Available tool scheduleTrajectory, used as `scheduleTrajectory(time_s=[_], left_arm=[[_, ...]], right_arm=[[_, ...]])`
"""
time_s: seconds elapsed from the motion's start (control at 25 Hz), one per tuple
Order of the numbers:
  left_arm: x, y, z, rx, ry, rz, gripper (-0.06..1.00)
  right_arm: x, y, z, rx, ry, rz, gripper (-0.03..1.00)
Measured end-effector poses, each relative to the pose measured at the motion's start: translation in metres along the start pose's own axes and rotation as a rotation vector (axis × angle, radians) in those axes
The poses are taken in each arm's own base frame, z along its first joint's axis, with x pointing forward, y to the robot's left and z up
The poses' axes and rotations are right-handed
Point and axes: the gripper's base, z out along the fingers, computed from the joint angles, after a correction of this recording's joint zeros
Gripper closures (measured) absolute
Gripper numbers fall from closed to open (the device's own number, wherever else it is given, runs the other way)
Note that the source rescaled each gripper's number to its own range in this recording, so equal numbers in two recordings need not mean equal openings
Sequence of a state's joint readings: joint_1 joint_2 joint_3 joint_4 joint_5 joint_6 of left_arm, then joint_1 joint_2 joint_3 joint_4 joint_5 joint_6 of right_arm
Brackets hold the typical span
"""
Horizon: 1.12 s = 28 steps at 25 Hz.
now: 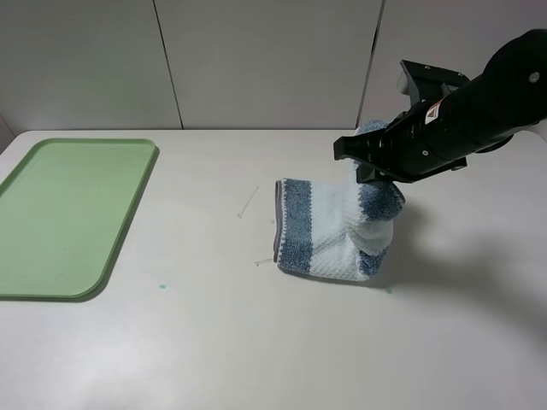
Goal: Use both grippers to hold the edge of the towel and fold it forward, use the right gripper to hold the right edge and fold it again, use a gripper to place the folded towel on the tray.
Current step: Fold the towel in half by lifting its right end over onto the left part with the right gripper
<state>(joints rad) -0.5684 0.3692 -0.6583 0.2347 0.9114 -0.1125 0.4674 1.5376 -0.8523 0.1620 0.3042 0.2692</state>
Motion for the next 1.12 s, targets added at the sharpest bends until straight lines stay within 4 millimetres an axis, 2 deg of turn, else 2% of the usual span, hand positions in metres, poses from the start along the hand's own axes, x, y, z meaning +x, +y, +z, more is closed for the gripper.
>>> scheduleTrajectory(time_s=[0.16, 0.52, 0.8, 1.12], left_arm=[[0.0, 0.0, 0.0, 0.0, 0.0, 0.0, -0.06], [0.0, 0.0, 0.0, 0.0, 0.0, 0.0, -0.06], [0.0, 0.0, 0.0, 0.0, 0.0, 0.0, -0.06], [0.0, 0.0, 0.0, 0.0, 0.0, 0.0, -0.06]], right_arm=[[0.0, 0.001, 0.003, -0.006, 0.001, 0.025, 0.9], [0.015, 0.016, 0.033, -0.031, 0.03, 0.015, 0.9], [0.023, 0.023, 0.048, -0.04, 0.032, 0.0, 0.9], [0.028, 0.029, 0.056, -0.05, 0.028, -0.035, 0.9]])
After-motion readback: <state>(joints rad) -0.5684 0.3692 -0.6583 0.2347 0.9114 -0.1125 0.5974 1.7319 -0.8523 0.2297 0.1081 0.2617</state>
